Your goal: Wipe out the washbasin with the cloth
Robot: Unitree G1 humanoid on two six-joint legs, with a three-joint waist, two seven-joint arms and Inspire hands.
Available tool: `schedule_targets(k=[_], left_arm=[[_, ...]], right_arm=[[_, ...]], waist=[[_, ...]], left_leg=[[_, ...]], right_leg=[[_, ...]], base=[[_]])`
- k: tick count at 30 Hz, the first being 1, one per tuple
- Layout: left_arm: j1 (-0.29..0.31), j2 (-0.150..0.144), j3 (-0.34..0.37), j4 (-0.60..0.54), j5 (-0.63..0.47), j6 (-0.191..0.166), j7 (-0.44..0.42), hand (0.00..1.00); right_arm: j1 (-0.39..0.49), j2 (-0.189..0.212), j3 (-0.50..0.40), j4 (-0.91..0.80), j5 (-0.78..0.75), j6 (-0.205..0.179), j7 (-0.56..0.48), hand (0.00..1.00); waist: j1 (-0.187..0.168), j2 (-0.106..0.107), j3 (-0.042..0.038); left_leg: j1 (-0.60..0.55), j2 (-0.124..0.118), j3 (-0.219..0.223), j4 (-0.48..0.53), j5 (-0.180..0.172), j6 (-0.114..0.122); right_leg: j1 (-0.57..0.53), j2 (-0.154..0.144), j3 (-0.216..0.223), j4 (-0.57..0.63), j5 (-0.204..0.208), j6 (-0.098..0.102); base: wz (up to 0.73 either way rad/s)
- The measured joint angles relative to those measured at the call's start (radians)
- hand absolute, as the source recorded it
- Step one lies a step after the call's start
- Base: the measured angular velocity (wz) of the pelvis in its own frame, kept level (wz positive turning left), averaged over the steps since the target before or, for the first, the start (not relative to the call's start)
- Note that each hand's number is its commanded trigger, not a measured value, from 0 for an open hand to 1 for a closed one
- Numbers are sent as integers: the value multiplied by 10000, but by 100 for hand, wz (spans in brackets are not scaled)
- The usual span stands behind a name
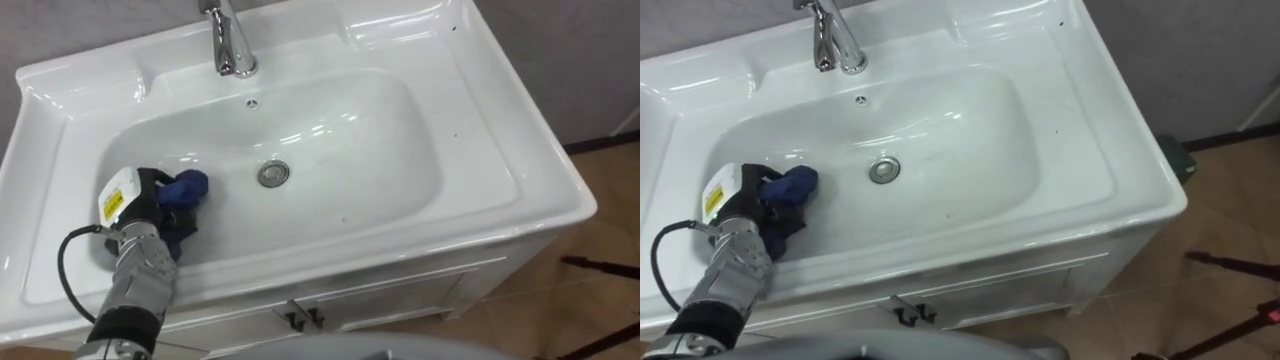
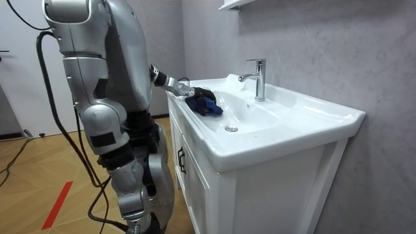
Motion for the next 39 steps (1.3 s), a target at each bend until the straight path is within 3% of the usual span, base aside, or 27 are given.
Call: schedule_targets(k=[5,7,9,18,20,22,32,39], left_arm=[[-48,0,-4,-392,-1,33,-80,100],[-44,1,10,-842,1,50,-147,100],[-45,14,4,-1519,10,45,-132,100],[-274,195,-9,-3322,-146,-81,134,100],[-276,200,-10,-3819,-456,-321,473,100],[-275,203,-13,-3968,-642,-475,616,100],[-265,204,-22,-4162,-819,-468,1308,100],[-137,300,-15,-4972,-749,-455,1436,100]], right_arm=[[-75,-11,230,10,191,-175,429,0],[-86,-12,218,34,157,-252,541,0],[-92,-20,208,56,142,-340,621,0],[-320,-59,207,179,166,-543,917,0],[-310,-53,213,182,195,-551,914,0],[-308,-52,210,224,196,-569,913,0],[-277,-53,297,603,164,-470,921,0],[-248,-53,392,604,163,-401,913,0]], waist=[[-117,-70,151],[-133,-29,139],[-157,-72,205],[-433,-48,189],[-439,-40,185],[-436,-29,186],[-256,43,154],[-67,41,148]], left_leg=[[-156,4,1,8,0,-1],[-283,5,-46,19,-11,-19],[-327,5,-152,-12,-16,-29],[-250,3,-149,-46,-47,-75],[-228,5,-143,-48,-47,-75],[-188,6,-143,-46,-47,-75],[-148,-12,-149,8,-45,-74],[-138,-7,-139,-2,-45,-73]], right_leg=[[-68,-3,-26,-3,0,0],[-187,-5,-59,9,2,2],[-237,-4,-100,13,9,7],[-163,-22,-133,-3,18,30],[-137,-23,-145,-3,18,30],[-97,-22,-145,-8,17,32],[-55,-22,-96,-14,9,46],[-35,-21,-100,-10,9,46]], base=[[3],[6],[7],[0],[0],[0],[-1],[0]])
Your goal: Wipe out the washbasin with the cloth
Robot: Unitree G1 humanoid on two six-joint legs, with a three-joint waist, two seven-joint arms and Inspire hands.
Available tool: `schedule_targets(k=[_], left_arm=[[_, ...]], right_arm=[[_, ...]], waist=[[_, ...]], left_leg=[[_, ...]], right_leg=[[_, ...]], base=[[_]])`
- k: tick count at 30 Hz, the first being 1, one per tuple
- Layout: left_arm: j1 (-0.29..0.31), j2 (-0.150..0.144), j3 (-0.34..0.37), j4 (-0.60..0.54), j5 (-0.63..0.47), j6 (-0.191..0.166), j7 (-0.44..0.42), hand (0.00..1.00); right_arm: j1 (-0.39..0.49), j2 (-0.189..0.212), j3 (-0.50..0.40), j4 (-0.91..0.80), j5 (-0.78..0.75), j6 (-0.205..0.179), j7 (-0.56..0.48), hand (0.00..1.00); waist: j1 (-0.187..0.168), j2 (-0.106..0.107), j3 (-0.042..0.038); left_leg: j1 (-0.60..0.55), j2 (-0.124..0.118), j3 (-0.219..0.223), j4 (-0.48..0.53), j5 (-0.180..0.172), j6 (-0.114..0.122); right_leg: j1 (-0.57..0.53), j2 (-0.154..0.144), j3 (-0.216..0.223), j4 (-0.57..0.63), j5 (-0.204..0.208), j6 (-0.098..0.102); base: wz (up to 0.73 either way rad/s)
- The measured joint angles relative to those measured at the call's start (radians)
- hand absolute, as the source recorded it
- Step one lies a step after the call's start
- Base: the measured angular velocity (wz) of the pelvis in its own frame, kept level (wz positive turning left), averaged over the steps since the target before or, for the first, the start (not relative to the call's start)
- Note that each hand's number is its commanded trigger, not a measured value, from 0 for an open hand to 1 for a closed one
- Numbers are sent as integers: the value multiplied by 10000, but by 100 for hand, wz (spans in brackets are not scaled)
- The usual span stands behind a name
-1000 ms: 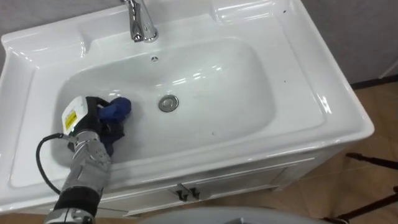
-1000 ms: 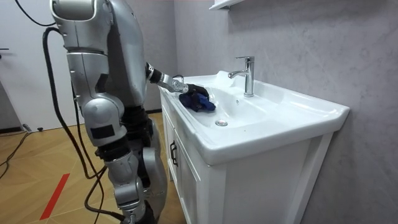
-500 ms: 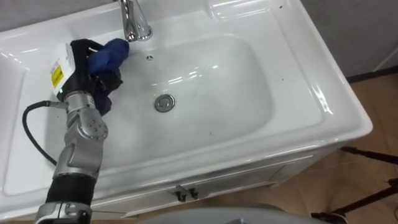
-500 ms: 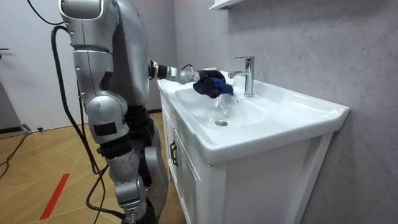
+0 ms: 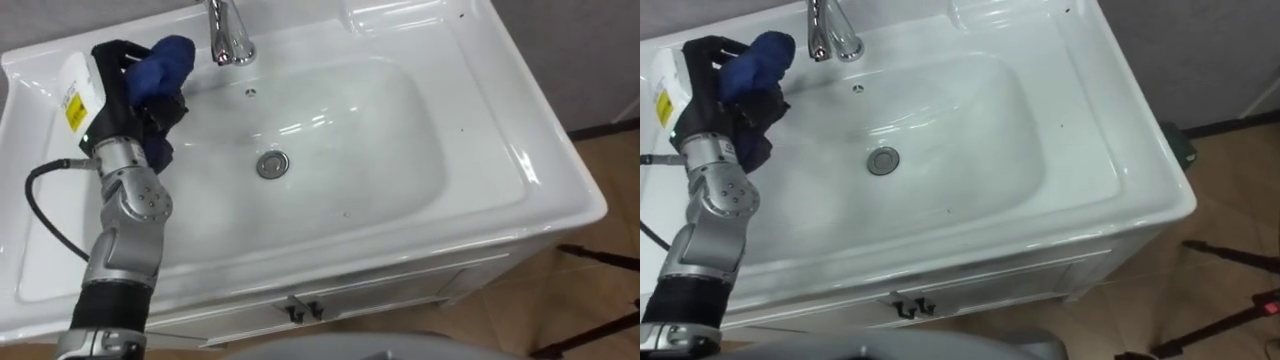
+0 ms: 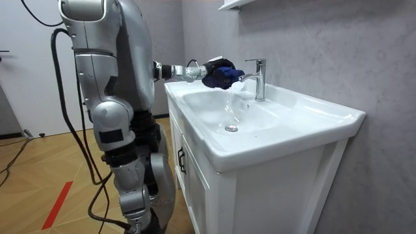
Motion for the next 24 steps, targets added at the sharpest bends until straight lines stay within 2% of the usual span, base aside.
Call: schedule_targets(k=[6,8,13,15,17,21,24], left_arm=[[0,377,42,-77,193,26,75,100],[27,387,251,-434,412,87,151,100],[159,558,1076,-624,403,104,468,100],[331,671,1319,-624,386,144,633,100],[824,875,1482,-624,391,148,646,100],[1414,949,1879,-624,401,391,644,100],[1703,950,2027,-624,399,548,642,100]], right_arm=[[106,-16,4,-125,17,5,-12,0],[224,-15,-28,-166,15,17,-6,0],[322,-17,-96,-176,4,67,-29,0],[372,-21,-95,-210,6,85,-90,0],[501,-75,-123,-296,2,86,-124,0],[712,-97,-383,-587,-33,92,-124,0],[760,-176,-422,-608,-33,92,-160,0]], waist=[[250,12,-15],[438,2,-20],[548,62,-76],[604,111,-109],[727,141,-131],[788,156,-131],[1005,158,-123]], left_leg=[[-11,1,0,-2,-1,-1],[-33,-4,-2,-2,-1,-1],[31,-3,28,-11,-3,-3],[42,-3,16,-10,-3,-3],[44,-10,-3,-10,-3,-3],[19,-9,-12,6,-3,-3],[-9,-16,-69,25,-3,-3]], right_leg=[[-19,4,32,-2,0,0],[-47,1,54,-3,0,0],[36,-7,-26,-6,0,1],[40,-5,-12,-4,0,1],[39,-7,12,-7,0,1],[-2,-12,-65,-24,-1,3],[-8,-21,-87,-30,-5,9]], base=[[-1],[0],[4],[-2],[-2],[7],[6]])
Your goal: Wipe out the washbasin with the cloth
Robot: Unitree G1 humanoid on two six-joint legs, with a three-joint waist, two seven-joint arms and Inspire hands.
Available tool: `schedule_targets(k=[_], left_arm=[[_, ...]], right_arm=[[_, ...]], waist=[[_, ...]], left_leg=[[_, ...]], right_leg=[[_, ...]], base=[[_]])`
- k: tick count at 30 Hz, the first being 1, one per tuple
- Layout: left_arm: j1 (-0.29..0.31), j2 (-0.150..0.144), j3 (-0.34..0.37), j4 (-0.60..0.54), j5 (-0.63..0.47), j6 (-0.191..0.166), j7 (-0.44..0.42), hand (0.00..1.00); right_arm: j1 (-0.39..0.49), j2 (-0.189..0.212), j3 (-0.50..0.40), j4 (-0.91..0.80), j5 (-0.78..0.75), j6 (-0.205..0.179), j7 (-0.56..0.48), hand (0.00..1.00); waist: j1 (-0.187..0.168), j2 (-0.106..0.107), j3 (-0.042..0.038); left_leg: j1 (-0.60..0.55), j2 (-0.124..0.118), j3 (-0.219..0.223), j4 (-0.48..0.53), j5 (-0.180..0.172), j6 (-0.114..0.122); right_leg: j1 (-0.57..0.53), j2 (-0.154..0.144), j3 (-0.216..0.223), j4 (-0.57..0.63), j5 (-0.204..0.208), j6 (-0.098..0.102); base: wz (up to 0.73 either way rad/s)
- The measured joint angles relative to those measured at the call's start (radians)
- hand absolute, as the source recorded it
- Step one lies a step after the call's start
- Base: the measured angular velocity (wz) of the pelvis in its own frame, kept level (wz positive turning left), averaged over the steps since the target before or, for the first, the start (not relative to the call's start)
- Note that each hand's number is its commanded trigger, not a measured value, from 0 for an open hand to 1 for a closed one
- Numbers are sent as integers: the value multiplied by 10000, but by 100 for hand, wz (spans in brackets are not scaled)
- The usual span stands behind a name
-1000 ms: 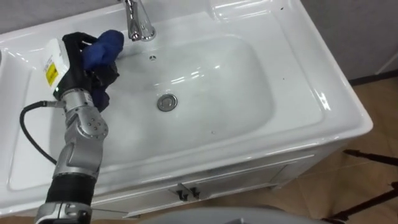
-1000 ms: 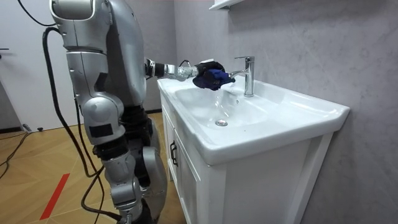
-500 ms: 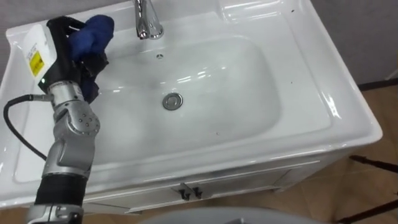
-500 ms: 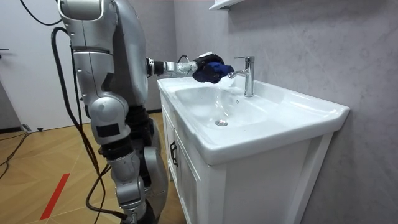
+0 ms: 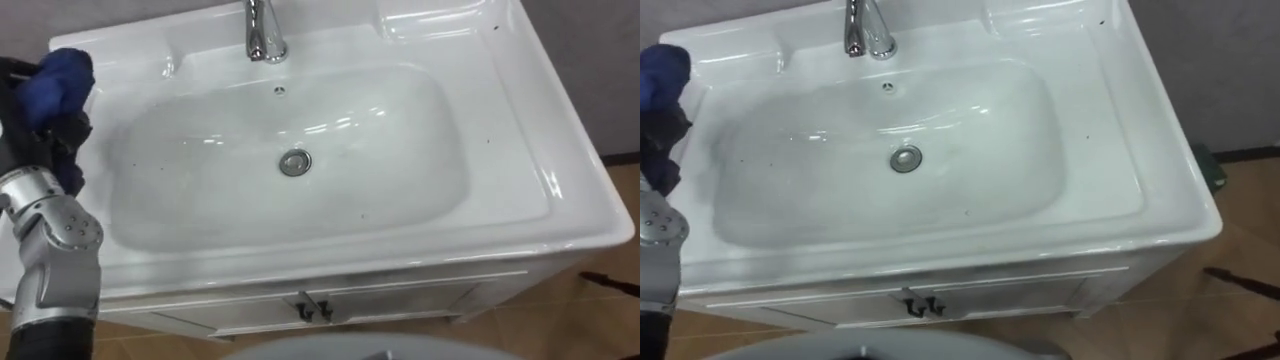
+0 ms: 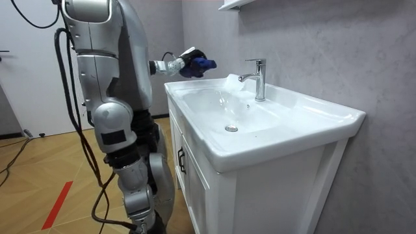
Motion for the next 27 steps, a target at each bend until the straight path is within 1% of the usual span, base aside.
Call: schedule_targets(k=[3,7,11,14,20,27], left_arm=[[7,2,192,0,-5,64,0,100],[17,5,359,1,-4,78,1,100],[16,14,362,1,-4,82,2,100],[16,18,362,1,-4,82,2,100],[15,17,361,84,-6,82,-25,100],[23,17,358,398,0,95,-63,100]], right_arm=[[12,-26,-67,-40,-4,-3,-9,0],[37,-48,-79,-58,2,-3,25,0],[54,-50,-81,-54,3,-2,55,0],[68,-50,-78,-47,-20,-3,63,0],[71,-50,-64,0,-18,-5,86,0],[75,-51,-66,127,3,-2,265,0]], waist=[[36,21,15],[56,88,40],[72,124,26],[66,111,29],[28,49,68],[31,60,59]], left_leg=[[-75,-29,-191,17,0,-1],[-172,-94,-219,193,1,2],[-278,-134,-219,300,1,3],[-266,-136,-200,272,1,3],[-205,-139,-195,214,0,4],[-219,-160,-215,256,-8,16]], right_leg=[[-10,-42,-160,-3,-10,19],[-2,-125,-235,5,-42,77],[-9,-181,-275,17,-51,93],[4,-189,-307,114,-48,96],[-5,-194,-306,123,-55,109],[-7,-211,-306,10,-71,138]], base=[[17],[7],[1],[1],[0],[0]])
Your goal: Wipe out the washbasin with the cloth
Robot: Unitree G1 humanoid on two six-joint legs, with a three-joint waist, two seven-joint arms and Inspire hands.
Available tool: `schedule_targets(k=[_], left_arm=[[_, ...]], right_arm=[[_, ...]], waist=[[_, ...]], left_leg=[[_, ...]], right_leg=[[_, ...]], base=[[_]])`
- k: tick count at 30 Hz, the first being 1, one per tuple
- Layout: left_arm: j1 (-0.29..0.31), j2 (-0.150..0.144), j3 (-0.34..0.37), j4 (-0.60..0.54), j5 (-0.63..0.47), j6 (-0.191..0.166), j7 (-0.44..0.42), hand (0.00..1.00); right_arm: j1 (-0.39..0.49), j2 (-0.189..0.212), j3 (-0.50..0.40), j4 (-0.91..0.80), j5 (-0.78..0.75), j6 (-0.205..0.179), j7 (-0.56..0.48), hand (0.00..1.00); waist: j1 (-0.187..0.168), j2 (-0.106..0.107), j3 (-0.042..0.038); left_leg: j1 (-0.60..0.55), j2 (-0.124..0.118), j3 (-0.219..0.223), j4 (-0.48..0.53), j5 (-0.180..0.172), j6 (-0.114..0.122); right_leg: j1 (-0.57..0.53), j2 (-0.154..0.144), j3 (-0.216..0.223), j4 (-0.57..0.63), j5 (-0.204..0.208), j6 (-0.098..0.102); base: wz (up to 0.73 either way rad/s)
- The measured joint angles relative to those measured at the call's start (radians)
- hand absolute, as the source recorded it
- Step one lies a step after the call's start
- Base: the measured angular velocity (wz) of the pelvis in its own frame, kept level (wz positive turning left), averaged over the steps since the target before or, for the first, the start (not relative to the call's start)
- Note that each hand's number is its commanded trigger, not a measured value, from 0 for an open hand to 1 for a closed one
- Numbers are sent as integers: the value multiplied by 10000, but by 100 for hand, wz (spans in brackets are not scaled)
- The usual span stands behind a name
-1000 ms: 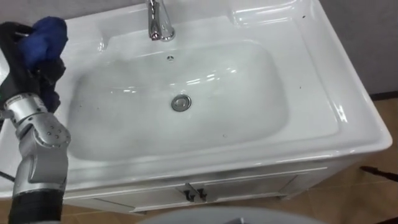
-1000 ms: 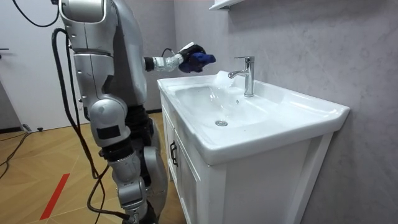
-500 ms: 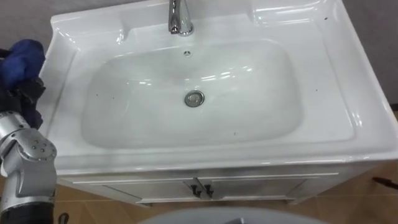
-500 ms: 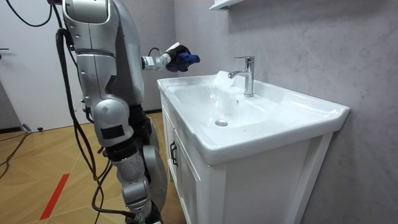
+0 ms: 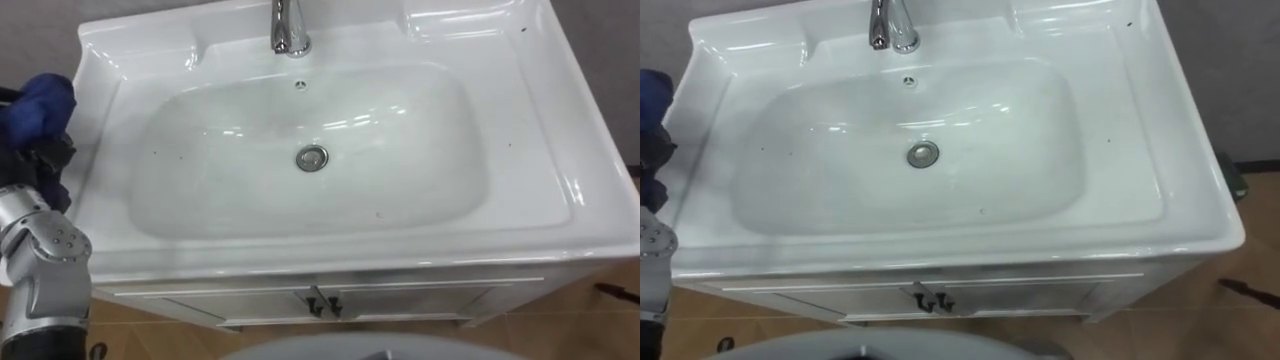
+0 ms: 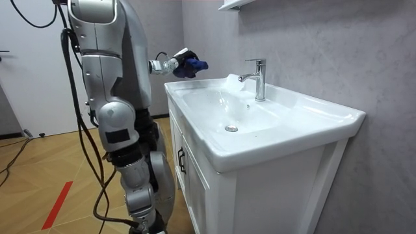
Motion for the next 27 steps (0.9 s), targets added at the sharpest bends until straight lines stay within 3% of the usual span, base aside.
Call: schedule_targets(k=[6,14,23,24,25,27], left_arm=[[10,0,-26,239,22,105,-5,100],[301,-22,-28,1127,25,728,-103,100],[318,-26,-28,1597,485,879,-99,100],[319,-27,-29,1676,593,877,-99,78],[319,-28,-29,1741,706,872,-97,43],[319,-28,-29,1768,879,871,-95,0]], right_arm=[[151,-5,9,-126,30,17,36,0],[217,-7,-21,-238,-13,225,-2,0],[351,-4,-28,-515,-70,426,0,0],[350,-4,-28,-561,-121,424,3,0],[353,1,-27,-601,-231,413,15,0],[351,-2,-35,-617,-392,418,21,0]], waist=[[-23,41,-28],[-78,-57,-1],[-79,-63,-18],[-83,-51,-27],[-91,-50,-28],[-108,-44,-32]], left_leg=[[-27,-16,-32,2,0,0],[78,-23,15,-153,2,3],[71,-97,12,-115,1,4],[71,-100,10,-115,1,5],[71,-102,3,-115,1,5],[72,-105,-12,-118,1,5]], right_leg=[[44,-12,-63,19,8,6],[38,-6,-24,8,-6,30],[7,-87,-12,20,-46,104],[0,-89,-1,25,-46,106],[-3,-90,10,26,-45,108],[-5,-91,16,27,-44,110]], base=[[2],[-1],[0],[-4],[0],[0]])
